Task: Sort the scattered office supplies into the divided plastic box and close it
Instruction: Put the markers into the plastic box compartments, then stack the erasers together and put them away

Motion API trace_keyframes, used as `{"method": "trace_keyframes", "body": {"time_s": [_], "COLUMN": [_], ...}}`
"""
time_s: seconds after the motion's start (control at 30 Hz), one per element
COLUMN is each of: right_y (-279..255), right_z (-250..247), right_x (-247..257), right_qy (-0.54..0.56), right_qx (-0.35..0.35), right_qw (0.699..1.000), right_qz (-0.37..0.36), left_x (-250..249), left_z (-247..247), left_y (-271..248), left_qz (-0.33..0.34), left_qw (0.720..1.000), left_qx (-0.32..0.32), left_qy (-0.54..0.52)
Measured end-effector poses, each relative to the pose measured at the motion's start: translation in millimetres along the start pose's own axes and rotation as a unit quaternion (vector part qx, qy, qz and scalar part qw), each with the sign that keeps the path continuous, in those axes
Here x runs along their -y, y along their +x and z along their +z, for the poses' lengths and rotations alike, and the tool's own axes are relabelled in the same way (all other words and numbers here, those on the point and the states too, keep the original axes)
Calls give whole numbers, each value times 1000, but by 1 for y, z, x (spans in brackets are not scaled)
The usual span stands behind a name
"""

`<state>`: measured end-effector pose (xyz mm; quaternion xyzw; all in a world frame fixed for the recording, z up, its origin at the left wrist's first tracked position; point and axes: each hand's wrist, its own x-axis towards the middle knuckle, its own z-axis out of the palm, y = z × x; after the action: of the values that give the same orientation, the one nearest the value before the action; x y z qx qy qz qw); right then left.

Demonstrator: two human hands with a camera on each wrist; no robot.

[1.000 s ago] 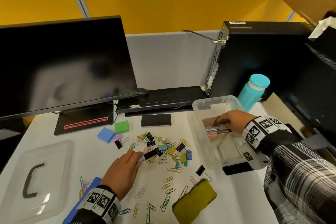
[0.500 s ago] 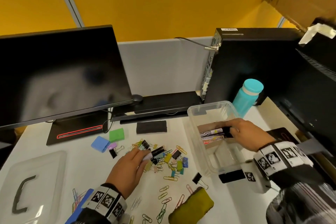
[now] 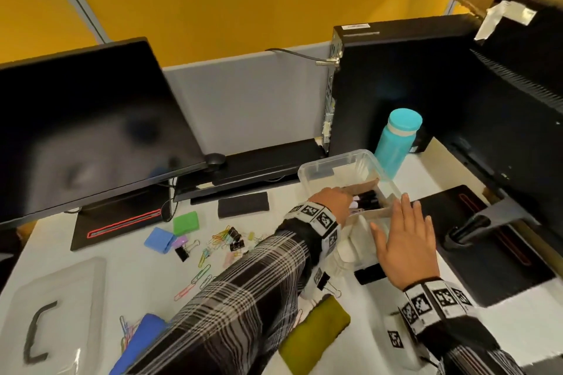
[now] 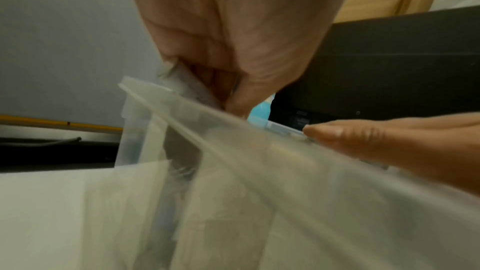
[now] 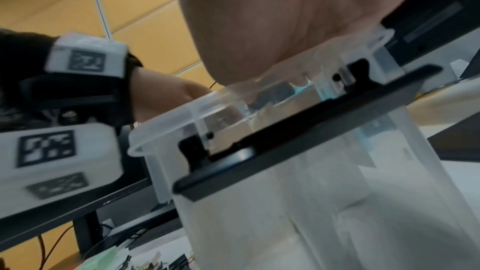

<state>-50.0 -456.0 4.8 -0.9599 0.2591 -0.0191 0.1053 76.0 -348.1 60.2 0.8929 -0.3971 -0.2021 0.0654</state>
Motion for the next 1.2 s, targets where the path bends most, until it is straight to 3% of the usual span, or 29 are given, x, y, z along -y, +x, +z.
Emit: {"method": "trace_keyframes", "body": {"time_s": [0.1,0.27,0.37,0.43,0.5,0.53,0.6,0.67,0.73,0.87,1.03,1.13,1.2], "right_y": [-1,-2,-10,-23,-42,-51,-66,-74,-76,-80,-78,-67,-58], "right_z": [2,3,-5,-16,-22,-22,-12,5,18,32,40,35,27], "right_x": [-1,-4,4,23,47,59,74,80,80,86,97,107,113], "right_qy": [6,12,37,81,129,126,92,17,-61,-123,-146,-82,31], "right_qx": [-15,-15,-40,-74,-68,-36,107,258,324,347,322,324,330], "right_qw": [1000,1000,998,985,951,930,888,854,828,809,825,853,881], "right_qz": [-7,-14,-41,-130,-273,-345,-438,-452,-453,-457,-441,-402,-338], "left_x": [-6,-2,9,27,56,76,117,155,181,204,212,213,216], "left_z": [6,14,16,22,35,44,63,79,90,109,127,130,127], "left_y": [14,8,-35,-71,-109,-126,-161,-196,-230,-281,-300,-300,-298], "left_qz": [21,63,85,56,-15,-54,-134,-216,-300,-410,-428,-414,-405], "left_qw": [999,992,977,969,968,968,969,967,950,909,900,906,909], "left_qx": [12,-23,-132,-203,-223,-219,-186,-124,-68,19,59,60,51], "left_qy": [-31,-110,-143,-131,-119,-113,-94,-58,-43,-67,-63,-71,-85]}}
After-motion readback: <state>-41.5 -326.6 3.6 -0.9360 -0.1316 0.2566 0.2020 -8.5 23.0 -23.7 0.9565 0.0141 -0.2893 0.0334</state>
